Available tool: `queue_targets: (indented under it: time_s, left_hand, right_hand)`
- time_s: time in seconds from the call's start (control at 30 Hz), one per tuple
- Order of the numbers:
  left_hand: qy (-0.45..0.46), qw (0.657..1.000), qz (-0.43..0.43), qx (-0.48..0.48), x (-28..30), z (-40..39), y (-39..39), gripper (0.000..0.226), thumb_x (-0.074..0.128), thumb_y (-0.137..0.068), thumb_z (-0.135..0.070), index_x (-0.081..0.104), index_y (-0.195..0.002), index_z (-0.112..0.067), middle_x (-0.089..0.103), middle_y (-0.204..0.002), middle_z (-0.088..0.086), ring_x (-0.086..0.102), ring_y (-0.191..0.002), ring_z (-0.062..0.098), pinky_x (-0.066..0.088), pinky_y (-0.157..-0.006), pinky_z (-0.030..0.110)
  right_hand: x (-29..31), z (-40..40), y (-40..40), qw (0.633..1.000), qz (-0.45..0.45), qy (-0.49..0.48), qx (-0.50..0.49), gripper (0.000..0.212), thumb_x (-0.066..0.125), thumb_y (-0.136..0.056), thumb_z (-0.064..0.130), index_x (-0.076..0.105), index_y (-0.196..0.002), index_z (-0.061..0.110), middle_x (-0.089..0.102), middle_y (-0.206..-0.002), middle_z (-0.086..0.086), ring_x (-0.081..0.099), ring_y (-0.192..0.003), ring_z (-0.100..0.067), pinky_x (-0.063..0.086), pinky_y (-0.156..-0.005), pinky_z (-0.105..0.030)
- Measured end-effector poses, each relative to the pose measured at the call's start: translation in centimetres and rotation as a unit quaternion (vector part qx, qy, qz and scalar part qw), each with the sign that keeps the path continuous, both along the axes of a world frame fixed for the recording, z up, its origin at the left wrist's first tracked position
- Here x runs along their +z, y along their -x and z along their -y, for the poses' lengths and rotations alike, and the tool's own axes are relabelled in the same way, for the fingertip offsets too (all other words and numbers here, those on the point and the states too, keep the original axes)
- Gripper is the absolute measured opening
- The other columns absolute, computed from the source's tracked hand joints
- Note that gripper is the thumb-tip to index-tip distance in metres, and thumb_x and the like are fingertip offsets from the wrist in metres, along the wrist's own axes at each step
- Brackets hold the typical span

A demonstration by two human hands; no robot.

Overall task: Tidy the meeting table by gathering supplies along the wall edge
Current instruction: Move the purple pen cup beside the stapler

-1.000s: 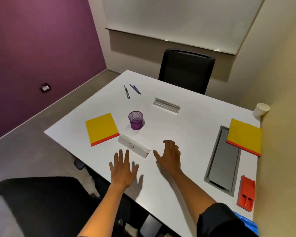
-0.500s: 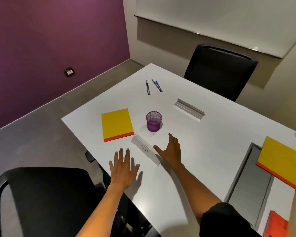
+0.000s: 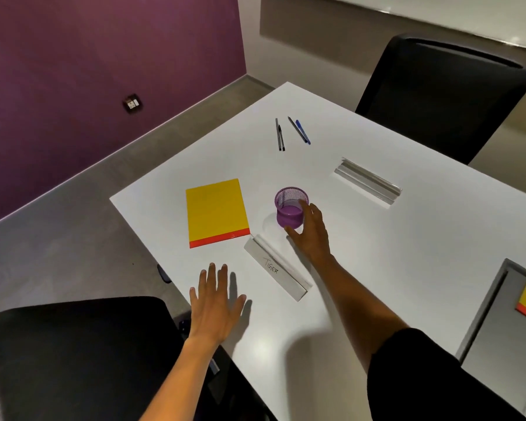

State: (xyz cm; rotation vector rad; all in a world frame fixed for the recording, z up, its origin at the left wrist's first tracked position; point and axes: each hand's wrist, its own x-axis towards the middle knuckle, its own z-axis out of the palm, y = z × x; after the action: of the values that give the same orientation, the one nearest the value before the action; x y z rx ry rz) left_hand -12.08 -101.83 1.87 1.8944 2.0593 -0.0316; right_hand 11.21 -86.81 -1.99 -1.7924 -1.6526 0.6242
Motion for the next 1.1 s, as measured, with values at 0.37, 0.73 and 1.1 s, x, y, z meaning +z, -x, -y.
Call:
queue_targets:
  time_s: [0.37, 0.73, 1.1]
  left_hand:
    - [0.035, 0.999, -0.01, -0.002, -2.2, 2.0, 1.9, 0.093, 0.005, -0.075, -0.073, 0.005, -0.153, -0.022, 0.002, -0.161, 0.005, 0.0, -0.149, 0.024, 0.017, -0.116, 0.053]
    - [0.039, 0.999, 0.012, -0.033, 0.6, 2.5, 0.2, 0.077, 0.036, -0.094, -0.057, 0.003, -0.153, -0.021, -0.005, -0.161, 0.005, -0.006, -0.149, 0.025, 0.012, -0.118, 0.052]
    - [-0.017, 0.985, 0.078, -0.154, 5.7, 1.8, -10.0, 0.075, 0.038, -0.094, -0.054, 0.004, -0.153, -0.023, -0.004, -0.162, 0.005, -0.004, -0.149, 0.027, 0.007, -0.117, 0.053]
  right_hand:
    - [-0.5, -1.7, 0.4, 0.997, -0.027, -0.027, -0.065, 0.029, 0.068, -0.081, 0.015, 0.061, -0.108, 0.008, 0.059, -0.118, -0.012, 0.059, -0.106, -0.031, 0.047, -0.085, -0.031]
    - [1.6, 2.1, -2.5, 0.994, -0.046, -0.051, -0.087, 0.021, 0.07, -0.081, 0.01, 0.065, -0.101, 0.009, 0.06, -0.119, -0.01, 0.061, -0.104, -0.027, 0.047, -0.083, -0.027]
    - [5.4, 11.5, -10.4, 0.985, -0.033, -0.087, -0.147, 0.02, 0.073, -0.079, 0.013, 0.065, -0.097, 0.008, 0.062, -0.108, -0.009, 0.063, -0.092, -0.025, 0.055, -0.079, -0.038]
